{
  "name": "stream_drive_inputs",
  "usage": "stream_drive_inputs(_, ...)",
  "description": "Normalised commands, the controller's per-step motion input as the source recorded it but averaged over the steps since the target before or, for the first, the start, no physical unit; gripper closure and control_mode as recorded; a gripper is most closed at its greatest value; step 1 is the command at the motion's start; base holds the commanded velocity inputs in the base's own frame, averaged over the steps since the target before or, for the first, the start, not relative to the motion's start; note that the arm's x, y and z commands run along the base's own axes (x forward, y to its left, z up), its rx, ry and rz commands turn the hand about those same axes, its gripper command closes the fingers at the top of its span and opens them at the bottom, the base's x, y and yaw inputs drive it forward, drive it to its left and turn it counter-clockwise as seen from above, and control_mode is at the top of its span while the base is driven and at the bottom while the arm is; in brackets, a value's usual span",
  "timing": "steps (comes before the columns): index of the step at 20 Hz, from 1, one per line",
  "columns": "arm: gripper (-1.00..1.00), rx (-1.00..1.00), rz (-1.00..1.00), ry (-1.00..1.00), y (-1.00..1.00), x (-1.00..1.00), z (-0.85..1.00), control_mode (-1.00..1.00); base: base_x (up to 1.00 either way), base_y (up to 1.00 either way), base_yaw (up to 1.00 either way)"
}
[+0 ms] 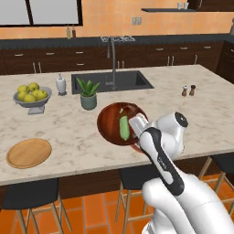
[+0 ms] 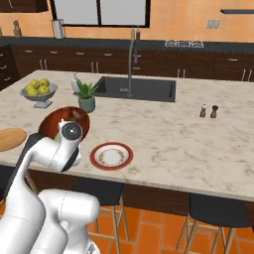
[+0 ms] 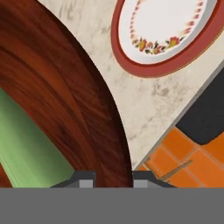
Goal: Pick the chicken drumstick and corn from their plates and place them in the bowl. Then put the bowl in the fridge.
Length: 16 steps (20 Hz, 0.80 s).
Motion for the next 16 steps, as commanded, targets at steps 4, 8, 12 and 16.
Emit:
stream_drive_inputs(4, 1.00, 0.10, 0.00, -0.09, -0.15, -0.74, 0.23, -1.00, 0.00, 0.00, 0.00)
stream_drive_inputs(8, 1.00, 0.02, 0.00, -0.02, -0.04, -0.50, 0.04, -1.00, 0.00, 0.00, 0.00)
stream_drive_inputs(12, 1.00, 0.00, 0.00, 0.00, 0.00, 0.00, 0.00, 1.00, -0.56, -0.24, -0.47)
stream_drive_inputs(16, 1.00, 0.00, 0.00, 0.00, 0.00, 0.00, 0.00, 1.00, -0.13, -0.21, -0.83)
